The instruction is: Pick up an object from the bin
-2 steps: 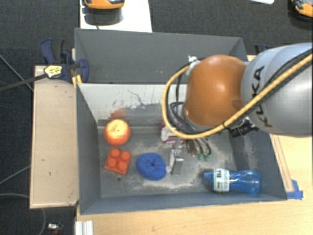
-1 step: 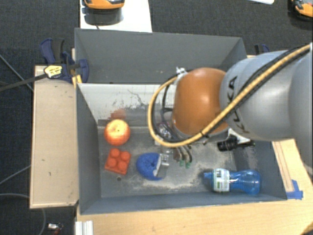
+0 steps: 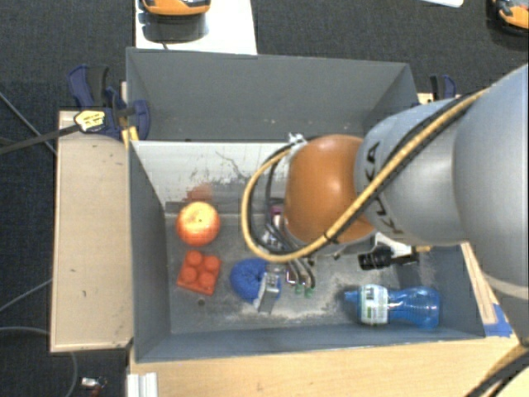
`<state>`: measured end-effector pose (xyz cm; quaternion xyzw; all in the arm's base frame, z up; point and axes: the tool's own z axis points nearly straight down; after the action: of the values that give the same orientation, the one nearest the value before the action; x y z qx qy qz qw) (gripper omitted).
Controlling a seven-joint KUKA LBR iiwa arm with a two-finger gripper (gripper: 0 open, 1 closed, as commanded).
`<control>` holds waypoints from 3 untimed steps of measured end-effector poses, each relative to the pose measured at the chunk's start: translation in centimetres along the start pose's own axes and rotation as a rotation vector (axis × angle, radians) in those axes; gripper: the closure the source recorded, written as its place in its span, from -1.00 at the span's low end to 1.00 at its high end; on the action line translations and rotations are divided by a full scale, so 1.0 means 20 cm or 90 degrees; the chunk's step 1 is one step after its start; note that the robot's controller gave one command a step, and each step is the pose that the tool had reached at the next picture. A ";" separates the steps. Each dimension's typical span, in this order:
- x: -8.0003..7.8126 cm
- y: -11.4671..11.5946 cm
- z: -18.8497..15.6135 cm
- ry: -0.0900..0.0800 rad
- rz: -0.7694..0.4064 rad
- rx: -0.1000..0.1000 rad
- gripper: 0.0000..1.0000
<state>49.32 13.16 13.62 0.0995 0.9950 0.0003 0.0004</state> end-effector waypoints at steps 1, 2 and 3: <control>-0.05 0.03 0.18 0.000 0.018 -0.001 -1.00; -0.01 0.09 0.23 0.001 0.003 0.000 -1.00; -0.01 0.07 0.26 0.001 -0.162 0.000 -1.00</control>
Offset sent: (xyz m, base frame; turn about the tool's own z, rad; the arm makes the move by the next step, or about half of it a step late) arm -0.0128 0.0469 -0.0568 -0.7224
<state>49.85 14.53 8.34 -0.0277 0.9996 0.0005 -0.0001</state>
